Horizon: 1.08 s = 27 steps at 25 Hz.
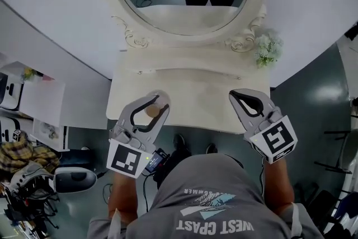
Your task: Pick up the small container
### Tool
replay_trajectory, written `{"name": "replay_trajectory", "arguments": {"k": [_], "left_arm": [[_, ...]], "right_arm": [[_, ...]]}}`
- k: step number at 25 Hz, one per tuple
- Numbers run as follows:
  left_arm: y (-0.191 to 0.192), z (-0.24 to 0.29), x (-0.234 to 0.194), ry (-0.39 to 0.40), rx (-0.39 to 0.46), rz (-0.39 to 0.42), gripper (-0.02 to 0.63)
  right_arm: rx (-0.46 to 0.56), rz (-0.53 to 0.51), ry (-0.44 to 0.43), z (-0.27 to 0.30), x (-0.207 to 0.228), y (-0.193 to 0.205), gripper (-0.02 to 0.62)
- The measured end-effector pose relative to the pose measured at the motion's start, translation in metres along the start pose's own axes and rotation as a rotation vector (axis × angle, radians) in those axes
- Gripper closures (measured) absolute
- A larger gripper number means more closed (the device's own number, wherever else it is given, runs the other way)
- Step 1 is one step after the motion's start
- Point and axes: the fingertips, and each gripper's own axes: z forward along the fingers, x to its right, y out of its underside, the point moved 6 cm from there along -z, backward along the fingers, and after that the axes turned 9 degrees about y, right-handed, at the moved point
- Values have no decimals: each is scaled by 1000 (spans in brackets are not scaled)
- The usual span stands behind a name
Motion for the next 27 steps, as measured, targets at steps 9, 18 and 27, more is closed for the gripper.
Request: {"name": "replay_trajectory", "arguments": {"k": [9,18,27], "left_arm": [[-3,1,0,-17,6,7,489],[9,-1,2,-11,-12,-10,489],[18,-10,3,-6,-18,-38,489]], "right_arm": [[-4,-33,13,-5,1,0,597],[-23,-28,1,-2,-7,3,597],[-38,-32,-4,-3,-18,1,597]]}}
